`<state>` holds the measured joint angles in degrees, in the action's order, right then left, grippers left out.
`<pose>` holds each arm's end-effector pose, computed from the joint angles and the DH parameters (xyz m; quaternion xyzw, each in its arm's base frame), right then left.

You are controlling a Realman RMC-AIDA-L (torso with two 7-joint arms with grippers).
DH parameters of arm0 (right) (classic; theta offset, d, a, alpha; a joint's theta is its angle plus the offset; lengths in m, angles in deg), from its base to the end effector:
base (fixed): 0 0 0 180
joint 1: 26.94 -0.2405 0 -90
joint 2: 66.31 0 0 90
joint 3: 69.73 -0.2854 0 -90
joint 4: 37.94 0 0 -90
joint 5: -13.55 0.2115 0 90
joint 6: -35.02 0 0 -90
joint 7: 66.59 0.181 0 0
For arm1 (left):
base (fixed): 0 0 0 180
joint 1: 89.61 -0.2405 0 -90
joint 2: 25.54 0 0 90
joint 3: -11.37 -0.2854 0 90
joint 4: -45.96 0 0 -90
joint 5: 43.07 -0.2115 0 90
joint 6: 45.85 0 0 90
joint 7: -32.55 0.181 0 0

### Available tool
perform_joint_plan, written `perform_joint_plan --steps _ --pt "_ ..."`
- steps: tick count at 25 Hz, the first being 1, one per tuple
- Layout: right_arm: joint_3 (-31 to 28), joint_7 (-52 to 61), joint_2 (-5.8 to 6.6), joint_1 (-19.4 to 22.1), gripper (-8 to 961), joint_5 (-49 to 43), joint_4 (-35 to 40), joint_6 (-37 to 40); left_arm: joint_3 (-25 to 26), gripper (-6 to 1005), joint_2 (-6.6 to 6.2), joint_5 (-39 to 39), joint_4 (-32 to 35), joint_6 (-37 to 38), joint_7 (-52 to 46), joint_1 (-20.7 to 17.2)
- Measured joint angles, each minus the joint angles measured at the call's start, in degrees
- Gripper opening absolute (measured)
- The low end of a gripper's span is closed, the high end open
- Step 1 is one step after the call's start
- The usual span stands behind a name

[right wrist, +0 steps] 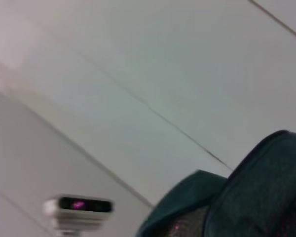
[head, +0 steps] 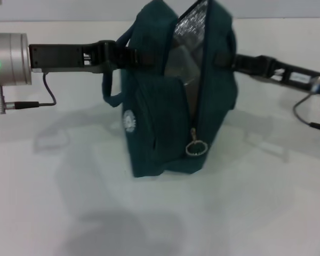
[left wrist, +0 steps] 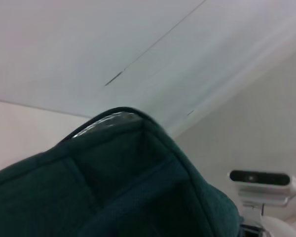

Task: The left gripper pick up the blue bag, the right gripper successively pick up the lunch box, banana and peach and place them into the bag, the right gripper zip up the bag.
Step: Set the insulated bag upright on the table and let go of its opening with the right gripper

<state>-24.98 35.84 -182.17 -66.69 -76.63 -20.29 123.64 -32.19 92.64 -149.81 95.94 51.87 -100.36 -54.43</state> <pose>0.2012 0.3939 -0.0469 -0.7977 0.4292 0.4237 0.0018 -0.1905 0.3794 -0.0038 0.8288 0.4733 0.2971 0.0288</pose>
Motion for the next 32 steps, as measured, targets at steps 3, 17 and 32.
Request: perform_joint_plan --steps 3,17,32 --pt "0.3 -0.3 0.01 2.9 188 1.4 4.6 5.0 0.0 36 0.05 1.4 -1.3 0.2 0.0 0.1" --pt "0.7 -3.2 0.38 10.2 117 1.3 8.5 12.4 0.0 36 1.04 1.0 -13.7 -2.2 4.2 0.5" --pt "1.1 -10.1 0.61 11.8 239 1.4 5.5 13.4 0.0 36 0.72 -1.2 -15.4 -2.3 5.0 -1.2"
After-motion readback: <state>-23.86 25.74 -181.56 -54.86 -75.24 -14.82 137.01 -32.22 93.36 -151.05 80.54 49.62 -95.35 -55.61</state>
